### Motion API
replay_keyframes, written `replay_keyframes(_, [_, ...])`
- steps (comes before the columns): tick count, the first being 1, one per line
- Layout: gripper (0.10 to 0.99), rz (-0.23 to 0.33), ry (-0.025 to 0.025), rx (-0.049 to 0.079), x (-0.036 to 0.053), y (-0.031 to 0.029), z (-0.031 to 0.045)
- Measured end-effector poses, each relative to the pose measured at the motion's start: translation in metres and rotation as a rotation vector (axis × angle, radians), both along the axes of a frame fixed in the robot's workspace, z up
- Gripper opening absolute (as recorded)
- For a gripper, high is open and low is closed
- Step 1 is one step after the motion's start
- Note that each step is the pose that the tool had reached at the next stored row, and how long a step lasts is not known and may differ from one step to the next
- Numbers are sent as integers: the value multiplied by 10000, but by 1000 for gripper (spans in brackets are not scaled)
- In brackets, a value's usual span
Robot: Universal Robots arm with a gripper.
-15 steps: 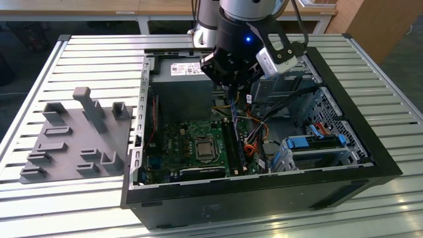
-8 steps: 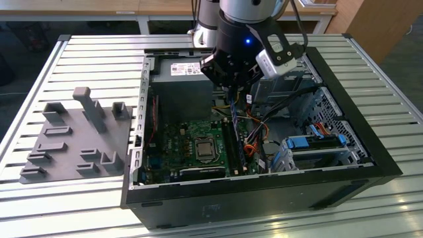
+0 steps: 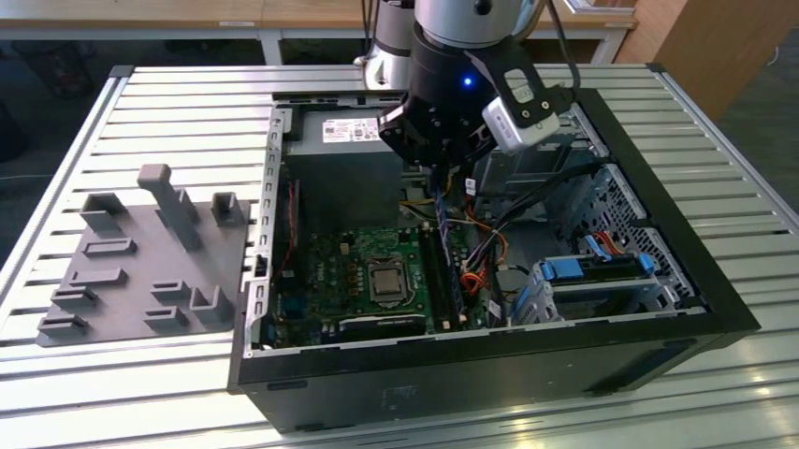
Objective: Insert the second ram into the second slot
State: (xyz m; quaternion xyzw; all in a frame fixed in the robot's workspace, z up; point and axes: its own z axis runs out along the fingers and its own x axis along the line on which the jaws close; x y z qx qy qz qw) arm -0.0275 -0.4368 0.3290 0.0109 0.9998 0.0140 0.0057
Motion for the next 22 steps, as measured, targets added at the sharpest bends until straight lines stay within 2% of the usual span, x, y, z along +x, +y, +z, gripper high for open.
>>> replay_keyframes(22, [133,0,0,-1,0,-21,-62])
